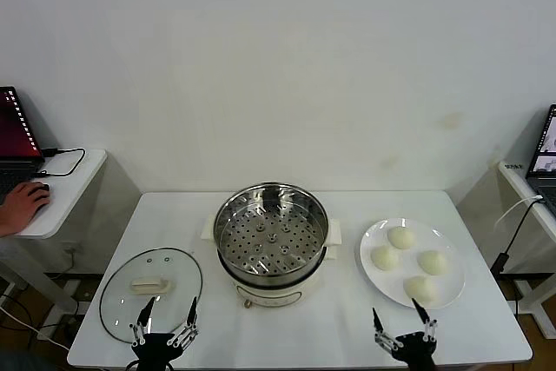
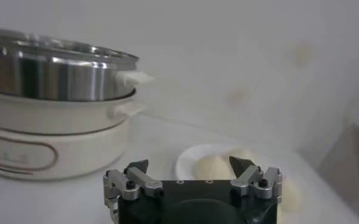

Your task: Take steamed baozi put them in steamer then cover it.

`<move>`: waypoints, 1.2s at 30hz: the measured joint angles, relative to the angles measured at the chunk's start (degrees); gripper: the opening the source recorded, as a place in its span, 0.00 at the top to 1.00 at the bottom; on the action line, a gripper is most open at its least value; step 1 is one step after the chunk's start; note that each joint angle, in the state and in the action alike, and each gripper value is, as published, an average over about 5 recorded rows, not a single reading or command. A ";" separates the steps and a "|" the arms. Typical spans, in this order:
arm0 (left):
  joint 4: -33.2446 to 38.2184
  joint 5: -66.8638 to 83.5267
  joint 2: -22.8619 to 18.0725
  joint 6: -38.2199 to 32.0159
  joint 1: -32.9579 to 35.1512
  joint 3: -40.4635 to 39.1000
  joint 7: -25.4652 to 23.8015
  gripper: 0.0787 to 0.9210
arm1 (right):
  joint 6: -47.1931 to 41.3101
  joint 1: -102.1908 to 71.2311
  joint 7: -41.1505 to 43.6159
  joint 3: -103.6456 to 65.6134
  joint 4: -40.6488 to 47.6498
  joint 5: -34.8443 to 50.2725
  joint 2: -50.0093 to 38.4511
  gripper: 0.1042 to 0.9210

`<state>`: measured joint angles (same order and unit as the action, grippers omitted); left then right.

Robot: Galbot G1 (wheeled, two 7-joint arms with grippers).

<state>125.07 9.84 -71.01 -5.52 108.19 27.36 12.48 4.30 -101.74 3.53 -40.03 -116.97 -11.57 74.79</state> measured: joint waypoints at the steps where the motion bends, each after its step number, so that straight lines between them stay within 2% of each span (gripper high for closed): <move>1: 0.10 -0.27 0.02 0.22 -0.10 0.00 -0.03 0.12 | -0.24 0.45 0.15 -0.25 0.15 -0.78 -0.49 0.12; 9: 0.35 -4.29 0.05 2.32 -1.92 0.11 -0.42 0.12 | -3.95 8.97 4.76 -2.20 3.64 -9.57 -10.32 0.12; 16: -0.29 -7.10 -0.87 3.12 -2.75 0.71 -0.29 0.12 | -6.22 19.55 14.57 -0.47 9.36 -13.13 -22.12 0.12; 27: -0.40 -8.81 -1.62 3.55 -3.52 1.87 -0.12 0.12 | -8.60 43.43 33.00 15.14 20.89 -11.28 -38.00 0.12; 36: -0.36 -9.23 -1.20 3.87 -4.21 2.68 -0.26 0.12 | -7.76 65.02 44.50 36.19 31.80 -7.96 -42.66 0.12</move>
<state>124.71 0.60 -72.21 -1.65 103.98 30.04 12.22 -3.45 -36.72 48.02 -3.84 -85.18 -19.52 32.14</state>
